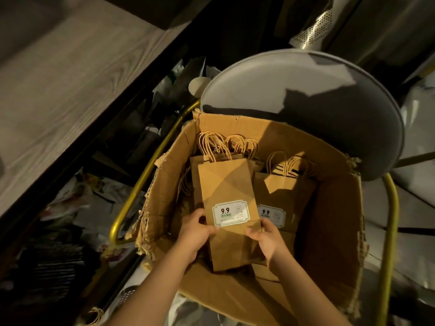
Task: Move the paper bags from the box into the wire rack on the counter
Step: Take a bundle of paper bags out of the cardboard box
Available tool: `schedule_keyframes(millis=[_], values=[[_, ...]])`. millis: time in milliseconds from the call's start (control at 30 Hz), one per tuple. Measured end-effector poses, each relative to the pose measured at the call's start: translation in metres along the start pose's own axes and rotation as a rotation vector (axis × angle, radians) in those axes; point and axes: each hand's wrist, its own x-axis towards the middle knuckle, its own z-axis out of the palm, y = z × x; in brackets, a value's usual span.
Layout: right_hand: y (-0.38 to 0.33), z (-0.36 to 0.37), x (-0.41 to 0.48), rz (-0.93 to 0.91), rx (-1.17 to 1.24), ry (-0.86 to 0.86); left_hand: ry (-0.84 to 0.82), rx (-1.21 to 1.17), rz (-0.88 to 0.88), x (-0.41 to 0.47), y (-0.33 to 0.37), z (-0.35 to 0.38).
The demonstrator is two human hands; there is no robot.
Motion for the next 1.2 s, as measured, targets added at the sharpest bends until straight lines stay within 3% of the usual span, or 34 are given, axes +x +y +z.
schedule_keyframes(millis=[233,367,600,700,867,1200], values=[[0.005,-0.018,-0.013,0.008,0.018,-0.053,-0.044,-0.229,0.015,-0.009,0.008,0.005],[0.006,-0.026,-0.017,0.01,0.088,-0.065,-0.056,-0.191,0.078,-0.02,0.01,0.004],[-0.02,-0.017,-0.003,0.103,0.322,0.053,0.094,-0.078,0.226,-0.031,0.009,-0.02],[-0.021,-0.012,0.01,0.101,0.22,0.062,0.178,-0.067,0.244,-0.031,0.003,-0.026],[-0.027,0.001,0.017,0.07,0.077,-0.066,0.325,-0.015,0.195,-0.029,0.002,-0.022],[-0.021,0.022,0.028,0.091,0.015,-0.096,0.405,0.04,0.124,-0.02,0.001,-0.032]])
